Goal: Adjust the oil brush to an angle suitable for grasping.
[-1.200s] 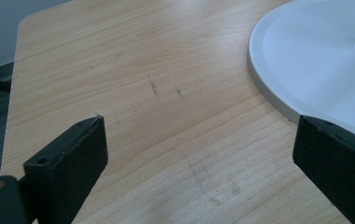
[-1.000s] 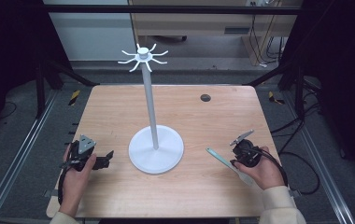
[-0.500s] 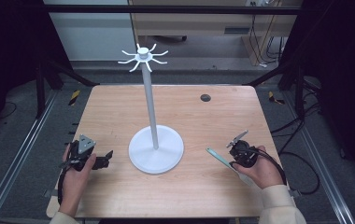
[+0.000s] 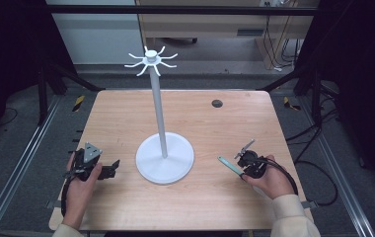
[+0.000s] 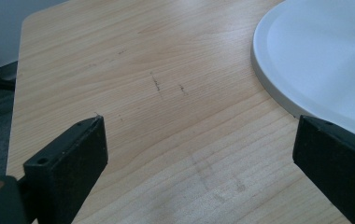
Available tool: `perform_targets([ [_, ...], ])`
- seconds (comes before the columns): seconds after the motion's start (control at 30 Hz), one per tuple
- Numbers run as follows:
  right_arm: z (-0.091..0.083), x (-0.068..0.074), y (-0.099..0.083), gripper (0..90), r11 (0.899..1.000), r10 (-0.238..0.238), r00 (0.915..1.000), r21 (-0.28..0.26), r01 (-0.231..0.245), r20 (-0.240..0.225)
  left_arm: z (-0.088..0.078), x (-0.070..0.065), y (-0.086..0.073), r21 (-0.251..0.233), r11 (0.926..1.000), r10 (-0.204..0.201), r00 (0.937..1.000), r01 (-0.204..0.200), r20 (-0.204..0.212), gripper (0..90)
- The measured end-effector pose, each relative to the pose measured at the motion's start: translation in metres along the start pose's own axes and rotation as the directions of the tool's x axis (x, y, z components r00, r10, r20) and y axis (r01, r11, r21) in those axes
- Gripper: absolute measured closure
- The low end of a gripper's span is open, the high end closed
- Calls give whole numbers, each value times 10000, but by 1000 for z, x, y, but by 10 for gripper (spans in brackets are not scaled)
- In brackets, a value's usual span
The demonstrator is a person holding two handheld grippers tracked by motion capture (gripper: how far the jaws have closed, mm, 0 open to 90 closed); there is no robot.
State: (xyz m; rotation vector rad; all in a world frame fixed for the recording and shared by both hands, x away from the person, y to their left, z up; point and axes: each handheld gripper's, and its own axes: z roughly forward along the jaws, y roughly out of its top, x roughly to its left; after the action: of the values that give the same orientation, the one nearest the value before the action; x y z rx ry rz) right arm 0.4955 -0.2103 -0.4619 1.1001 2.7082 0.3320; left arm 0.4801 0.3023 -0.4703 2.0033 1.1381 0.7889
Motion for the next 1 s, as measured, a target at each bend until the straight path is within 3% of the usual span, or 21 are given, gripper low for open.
perform_targets([
  [0.17,2,-2,1,733,9998,-179,9998,-5,179,-64,0,0,0,34,10000,29,10000,-29,1,28],
  [0.2,2,-1,1,737,10000,12,10000,77,-12,-91,0,0,0,42,10000,29,10000,-29,3,28],
  [0.6,7,-1,5,791,9995,-197,9996,247,202,-215,1,-1,0,48,10000,66,10000,-66,6,28],
  [1.0,8,-3,4,822,9997,-79,9996,227,85,-267,1,-2,0,62,10000,75,10000,-75,28,28],
])
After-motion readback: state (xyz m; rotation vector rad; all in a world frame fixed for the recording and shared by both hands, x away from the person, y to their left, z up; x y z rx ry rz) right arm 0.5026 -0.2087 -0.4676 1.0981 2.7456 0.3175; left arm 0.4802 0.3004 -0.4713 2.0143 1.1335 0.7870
